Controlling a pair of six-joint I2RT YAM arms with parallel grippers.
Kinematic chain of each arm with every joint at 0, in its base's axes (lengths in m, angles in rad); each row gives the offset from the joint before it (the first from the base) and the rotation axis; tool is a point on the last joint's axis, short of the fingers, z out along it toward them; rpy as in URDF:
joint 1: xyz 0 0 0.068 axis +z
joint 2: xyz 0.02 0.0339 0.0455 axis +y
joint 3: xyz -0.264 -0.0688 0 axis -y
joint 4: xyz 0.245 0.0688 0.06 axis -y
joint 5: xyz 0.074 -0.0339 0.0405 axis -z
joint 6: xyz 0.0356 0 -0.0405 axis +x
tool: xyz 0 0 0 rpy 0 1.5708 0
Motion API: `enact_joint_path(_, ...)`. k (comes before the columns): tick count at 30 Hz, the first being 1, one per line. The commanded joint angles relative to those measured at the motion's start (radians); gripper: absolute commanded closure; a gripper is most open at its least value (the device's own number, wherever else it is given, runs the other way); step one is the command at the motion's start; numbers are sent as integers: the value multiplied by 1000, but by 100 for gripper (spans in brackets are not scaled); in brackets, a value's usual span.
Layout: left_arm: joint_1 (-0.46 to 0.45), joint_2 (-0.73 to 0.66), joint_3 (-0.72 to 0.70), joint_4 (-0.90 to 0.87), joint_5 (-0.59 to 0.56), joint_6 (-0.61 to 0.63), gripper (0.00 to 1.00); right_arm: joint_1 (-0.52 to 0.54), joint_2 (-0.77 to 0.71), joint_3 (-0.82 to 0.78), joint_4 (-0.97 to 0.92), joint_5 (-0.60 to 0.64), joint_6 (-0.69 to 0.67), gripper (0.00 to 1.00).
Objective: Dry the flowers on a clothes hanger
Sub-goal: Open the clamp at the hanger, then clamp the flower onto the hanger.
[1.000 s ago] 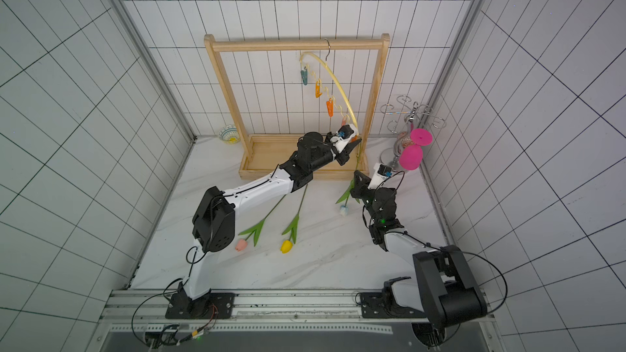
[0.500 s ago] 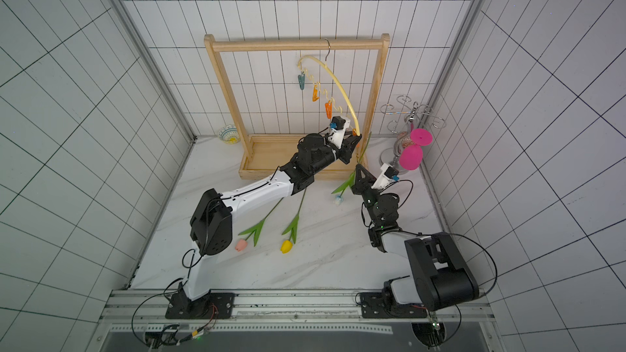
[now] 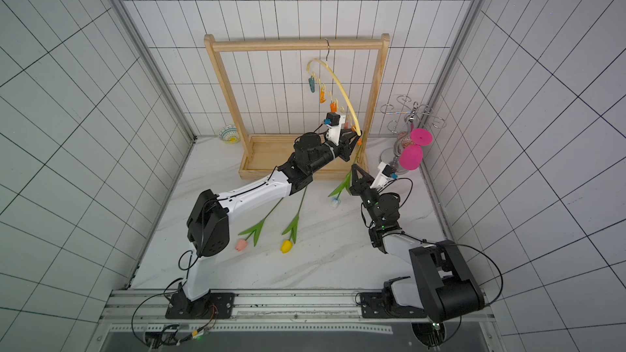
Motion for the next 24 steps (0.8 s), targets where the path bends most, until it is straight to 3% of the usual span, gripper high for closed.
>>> enact_joint_path(1, 5, -32, -11, 36, 28, -12, 76, 8, -35, 49, -10, -52, -27, 100)
enact_joint_path(9, 16, -28, -17, 53, 48, -52, 76, 8, -92, 59, -71, -96, -86, 100)
enact_joint_path(18, 24, -34, -36, 99, 51, -73, 76, 8, -148, 70, -297, 61, -127, 100)
enact_joint_path(24, 27, -28, -28, 101, 56, -108, 76, 1, -147, 26, -169, 67, -131, 100)
